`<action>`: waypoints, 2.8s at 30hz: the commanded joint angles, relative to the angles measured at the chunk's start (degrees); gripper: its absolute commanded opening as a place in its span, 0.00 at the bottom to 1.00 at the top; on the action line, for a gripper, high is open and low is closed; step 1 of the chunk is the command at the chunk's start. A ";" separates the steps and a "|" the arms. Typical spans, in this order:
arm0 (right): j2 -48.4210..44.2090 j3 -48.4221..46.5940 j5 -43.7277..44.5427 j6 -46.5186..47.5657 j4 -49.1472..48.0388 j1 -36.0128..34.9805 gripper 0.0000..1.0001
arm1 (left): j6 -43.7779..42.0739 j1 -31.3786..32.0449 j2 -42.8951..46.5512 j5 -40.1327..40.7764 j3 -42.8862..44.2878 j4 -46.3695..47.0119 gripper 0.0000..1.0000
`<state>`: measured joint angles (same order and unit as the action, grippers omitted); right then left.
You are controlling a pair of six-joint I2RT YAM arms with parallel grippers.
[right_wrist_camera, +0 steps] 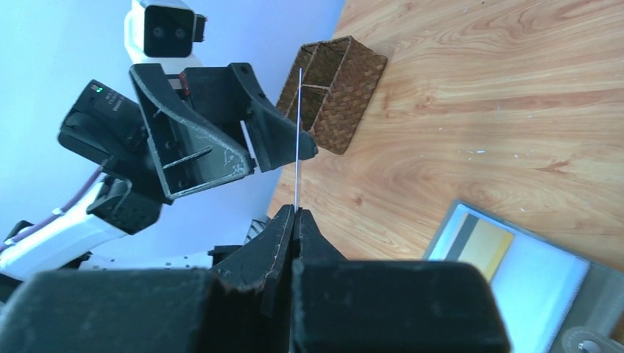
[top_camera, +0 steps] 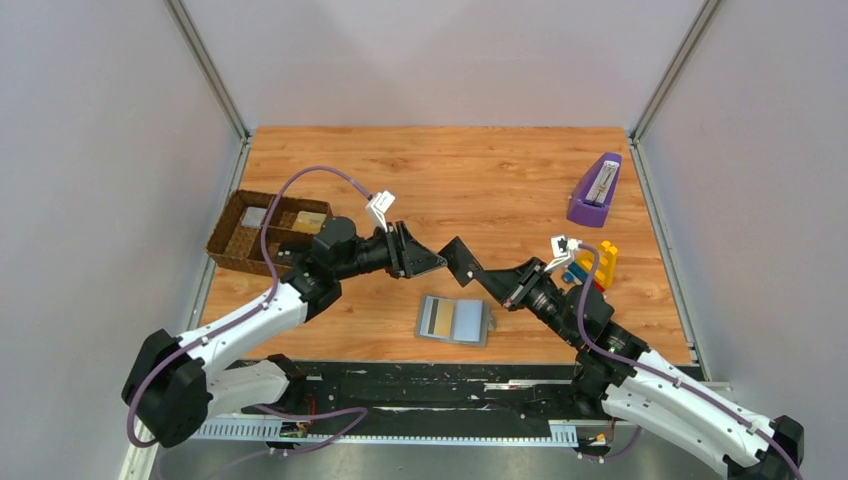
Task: Take the credit cards out of the card holder
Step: Remove the credit card from the card holder.
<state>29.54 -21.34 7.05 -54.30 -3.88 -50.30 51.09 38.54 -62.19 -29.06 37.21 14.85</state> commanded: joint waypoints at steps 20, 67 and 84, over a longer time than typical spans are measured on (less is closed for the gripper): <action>-7.96 -3.28 -11.32 15.61 13.37 0.49 0.54 | -4.01 -0.13 -8.47 -17.42 5.15 6.15 0.00; 36.84 -26.47 -71.52 32.55 20.59 20.11 0.44 | -25.06 2.25 -13.13 -36.41 11.21 -17.70 0.00; 41.21 -24.07 -73.13 29.74 15.73 19.32 0.09 | -26.34 2.24 -14.88 -36.58 12.45 -19.48 0.06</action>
<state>70.50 -45.36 -65.08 -23.46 16.32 -30.59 26.55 40.53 -76.55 -64.25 46.78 -4.29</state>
